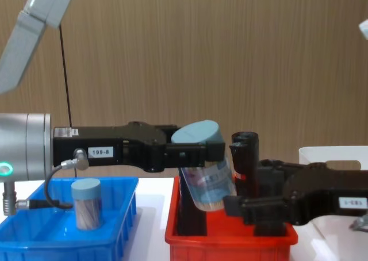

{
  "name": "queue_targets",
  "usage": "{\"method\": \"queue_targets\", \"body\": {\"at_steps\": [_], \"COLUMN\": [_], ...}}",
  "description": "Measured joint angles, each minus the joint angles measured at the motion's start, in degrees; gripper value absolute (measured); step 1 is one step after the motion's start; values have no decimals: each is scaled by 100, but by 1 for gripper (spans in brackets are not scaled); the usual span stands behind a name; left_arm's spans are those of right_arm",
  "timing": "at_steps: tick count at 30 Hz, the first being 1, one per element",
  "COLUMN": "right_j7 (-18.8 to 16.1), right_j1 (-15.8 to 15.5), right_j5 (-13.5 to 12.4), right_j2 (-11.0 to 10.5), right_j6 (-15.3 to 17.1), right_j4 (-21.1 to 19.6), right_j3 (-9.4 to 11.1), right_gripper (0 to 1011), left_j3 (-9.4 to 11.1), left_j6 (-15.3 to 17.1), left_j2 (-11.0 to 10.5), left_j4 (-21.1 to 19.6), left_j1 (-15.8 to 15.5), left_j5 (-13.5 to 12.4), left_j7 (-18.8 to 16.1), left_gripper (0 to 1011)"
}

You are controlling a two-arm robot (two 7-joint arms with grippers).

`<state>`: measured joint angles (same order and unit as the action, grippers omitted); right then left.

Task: Pick the cotton swabs from the blue box and place them into the white box.

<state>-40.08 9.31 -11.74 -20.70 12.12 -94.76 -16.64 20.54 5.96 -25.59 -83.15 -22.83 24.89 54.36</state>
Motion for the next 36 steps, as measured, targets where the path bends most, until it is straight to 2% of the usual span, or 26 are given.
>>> {"method": "queue_targets", "body": {"at_steps": [15,36], "right_j7": [-122,-259], "right_j1": [294,500], "right_j5": [124,70], "right_j2": [251,436], "right_j6": [-63,-88], "right_j4": [272,431], "right_j3": [-187,-367], "right_gripper": [1002,1002], "left_j3": [0,0], "left_j6": [0,0], "left_j2": [0,0], "left_j4": [0,0], "left_j1": [0,0], "left_j5": [0,0], "left_j7": [0,0], "left_gripper": [668,668]}}
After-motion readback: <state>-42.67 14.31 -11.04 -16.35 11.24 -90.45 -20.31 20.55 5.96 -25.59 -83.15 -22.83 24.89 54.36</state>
